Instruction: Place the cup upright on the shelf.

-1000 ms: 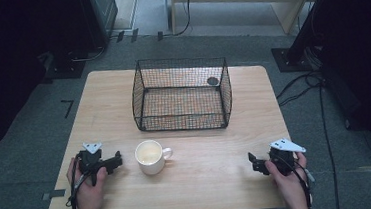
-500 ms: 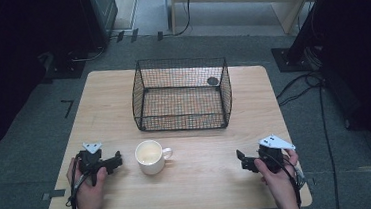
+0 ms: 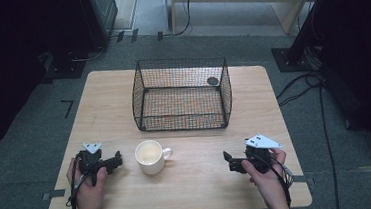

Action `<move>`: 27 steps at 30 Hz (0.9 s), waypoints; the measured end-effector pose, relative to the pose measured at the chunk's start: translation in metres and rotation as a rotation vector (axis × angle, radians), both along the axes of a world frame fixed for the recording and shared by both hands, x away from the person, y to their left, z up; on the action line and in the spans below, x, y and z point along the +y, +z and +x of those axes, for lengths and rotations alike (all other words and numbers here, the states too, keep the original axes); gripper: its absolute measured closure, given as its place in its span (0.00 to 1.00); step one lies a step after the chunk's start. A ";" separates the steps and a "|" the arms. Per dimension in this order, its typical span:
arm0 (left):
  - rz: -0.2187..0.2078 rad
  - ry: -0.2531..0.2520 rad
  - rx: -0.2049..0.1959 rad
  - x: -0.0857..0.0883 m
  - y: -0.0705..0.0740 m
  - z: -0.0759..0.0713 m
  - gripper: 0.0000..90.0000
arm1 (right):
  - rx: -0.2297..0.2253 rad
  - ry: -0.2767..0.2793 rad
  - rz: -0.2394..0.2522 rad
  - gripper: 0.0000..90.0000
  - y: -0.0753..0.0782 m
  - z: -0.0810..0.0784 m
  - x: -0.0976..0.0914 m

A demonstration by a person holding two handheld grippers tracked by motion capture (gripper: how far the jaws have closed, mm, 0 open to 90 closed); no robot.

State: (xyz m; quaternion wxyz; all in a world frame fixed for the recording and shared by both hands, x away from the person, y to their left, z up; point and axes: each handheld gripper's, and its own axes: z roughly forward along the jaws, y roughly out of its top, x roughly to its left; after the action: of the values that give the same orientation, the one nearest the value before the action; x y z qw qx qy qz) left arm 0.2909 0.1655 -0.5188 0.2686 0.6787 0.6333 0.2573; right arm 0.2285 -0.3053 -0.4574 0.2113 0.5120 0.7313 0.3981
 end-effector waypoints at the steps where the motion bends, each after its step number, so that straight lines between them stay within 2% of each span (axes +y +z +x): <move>1: 0.000 0.000 0.000 0.000 0.000 0.000 0.02 | -0.002 0.008 0.002 0.08 0.001 0.000 0.003; 14: 0.000 0.000 0.000 0.000 0.000 0.000 0.02 | -0.020 0.066 0.018 0.08 0.007 0.007 0.032; 27: 0.000 0.000 -0.001 0.000 0.000 0.000 0.02 | -0.030 0.152 0.036 0.08 0.011 0.014 0.069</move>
State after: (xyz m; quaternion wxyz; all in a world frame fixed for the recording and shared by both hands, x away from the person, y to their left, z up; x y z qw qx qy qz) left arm 0.2909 0.1655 -0.5188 0.2689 0.6785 0.6333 0.2574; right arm 0.2422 -0.2364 -0.4459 0.1820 0.4526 0.7576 0.4337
